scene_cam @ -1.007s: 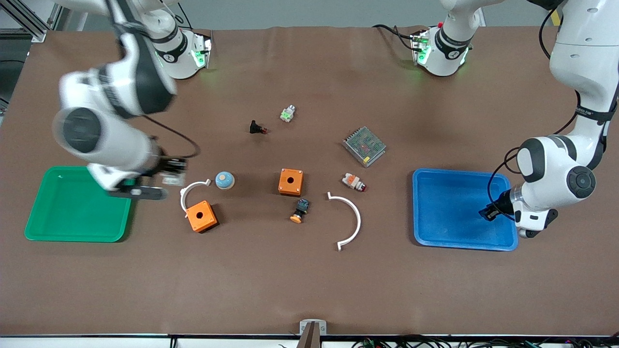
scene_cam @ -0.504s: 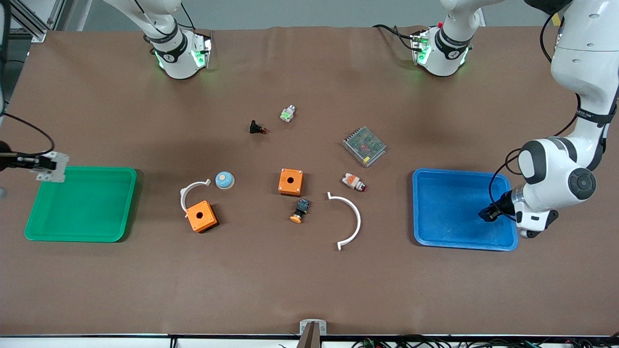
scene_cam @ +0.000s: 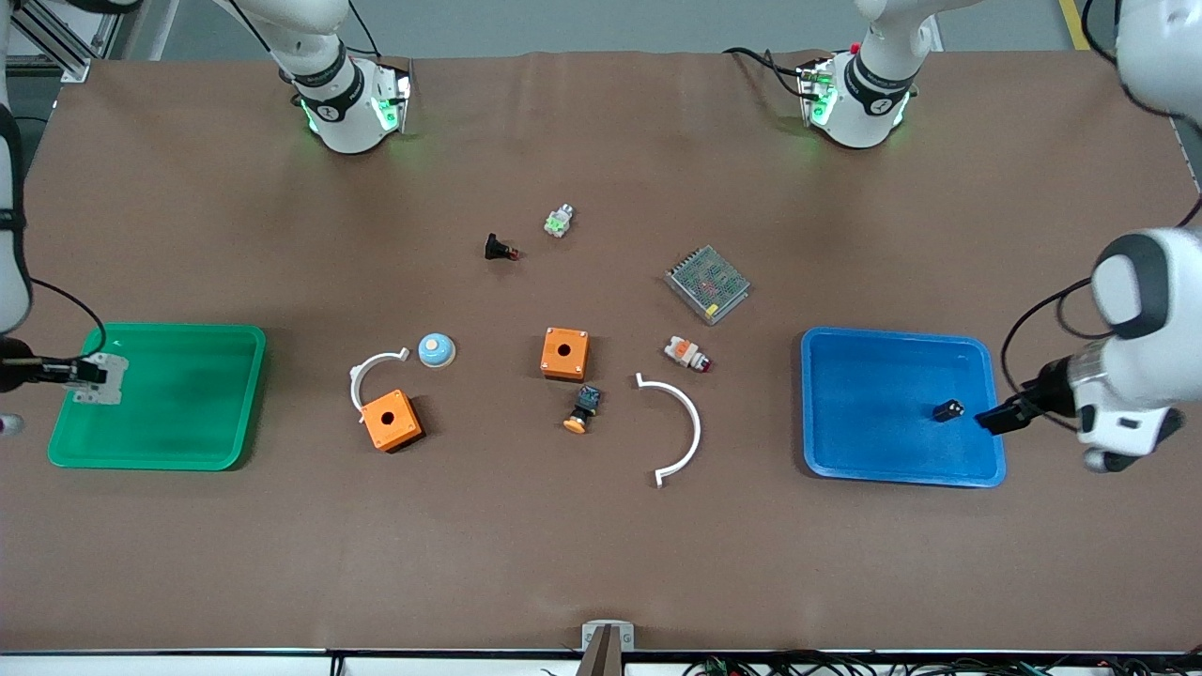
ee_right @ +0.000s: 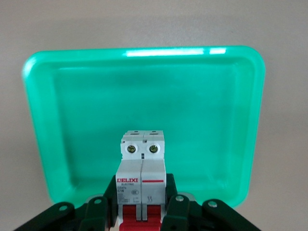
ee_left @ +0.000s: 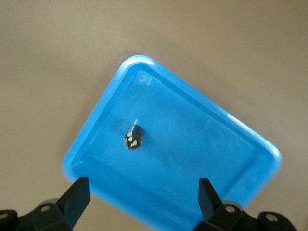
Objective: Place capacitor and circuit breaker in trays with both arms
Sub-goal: 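Release the breaker into the green tray while the left gripper opens and withdraws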
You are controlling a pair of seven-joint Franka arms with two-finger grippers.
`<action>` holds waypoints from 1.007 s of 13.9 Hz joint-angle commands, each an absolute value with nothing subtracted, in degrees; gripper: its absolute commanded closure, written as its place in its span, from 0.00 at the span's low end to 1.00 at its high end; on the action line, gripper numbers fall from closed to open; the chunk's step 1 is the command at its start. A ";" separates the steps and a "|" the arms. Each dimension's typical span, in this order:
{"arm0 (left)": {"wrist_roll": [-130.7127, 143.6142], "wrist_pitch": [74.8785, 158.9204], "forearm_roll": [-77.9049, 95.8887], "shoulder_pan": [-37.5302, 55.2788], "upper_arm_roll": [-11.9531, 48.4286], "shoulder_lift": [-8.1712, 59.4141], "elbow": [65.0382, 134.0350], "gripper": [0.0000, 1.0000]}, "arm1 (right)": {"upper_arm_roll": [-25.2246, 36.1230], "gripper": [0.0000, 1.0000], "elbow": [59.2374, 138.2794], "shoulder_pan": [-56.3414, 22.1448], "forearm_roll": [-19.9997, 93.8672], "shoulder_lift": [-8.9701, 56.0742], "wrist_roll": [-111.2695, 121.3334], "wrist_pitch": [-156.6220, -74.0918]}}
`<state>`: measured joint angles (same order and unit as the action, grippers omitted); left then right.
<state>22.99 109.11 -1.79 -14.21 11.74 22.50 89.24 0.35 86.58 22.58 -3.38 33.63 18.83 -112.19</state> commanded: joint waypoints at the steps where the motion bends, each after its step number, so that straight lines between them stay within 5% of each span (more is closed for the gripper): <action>1: 15.75 104.16 -2.55 -14.06 11.78 15.58 87.98 0.00 | -0.97 0.97 84.99 23.99 -4.75 37.17 19.34 -115.56; 9: 10.99 91.15 -2.64 -13.80 14.15 0.89 87.63 0.00 | -0.97 0.95 88.68 25.04 -6.33 39.72 18.46 -122.96; 12: 9.85 87.03 -2.55 -6.80 8.65 -1.23 87.72 0.00 | -0.97 0.93 89.21 25.23 -6.15 39.81 18.46 -123.22; 13: 9.50 85.01 -2.55 -3.64 5.74 -1.67 87.71 0.00 | -0.97 0.89 89.30 25.22 -6.15 39.81 18.46 -122.87; 14: 9.41 84.47 -2.64 -2.73 4.76 -1.67 87.71 0.00 | -0.97 0.53 89.38 25.05 -6.15 39.55 18.46 -122.70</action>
<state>11.13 86.21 -1.78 -5.98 8.29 -0.77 86.95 0.33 89.11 24.09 -4.95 40.16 18.82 -122.88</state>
